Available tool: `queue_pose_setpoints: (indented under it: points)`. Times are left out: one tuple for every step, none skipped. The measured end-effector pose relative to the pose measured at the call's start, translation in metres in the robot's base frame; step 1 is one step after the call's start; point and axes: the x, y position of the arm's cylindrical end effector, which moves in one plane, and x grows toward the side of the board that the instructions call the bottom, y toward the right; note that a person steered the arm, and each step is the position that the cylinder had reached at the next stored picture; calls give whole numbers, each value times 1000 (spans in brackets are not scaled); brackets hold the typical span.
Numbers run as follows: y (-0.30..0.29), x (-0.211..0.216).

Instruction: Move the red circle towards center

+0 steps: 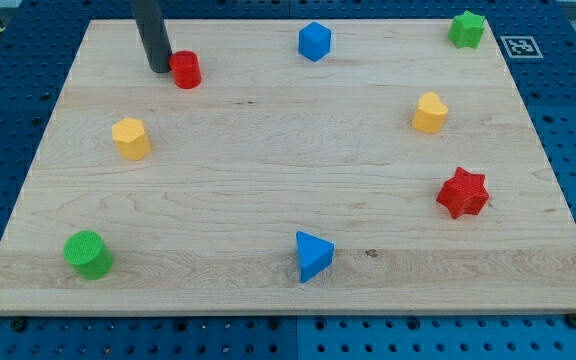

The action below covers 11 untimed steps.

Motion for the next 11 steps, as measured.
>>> queue_pose_setpoints:
  points:
    - [24,3]
    - [46,3]
    - [59,3]
    - [76,5]
    - [93,17]
    - [96,19]
    - [98,19]
    - [125,25]
    - [133,25]
    - [134,25]
    - [152,39]
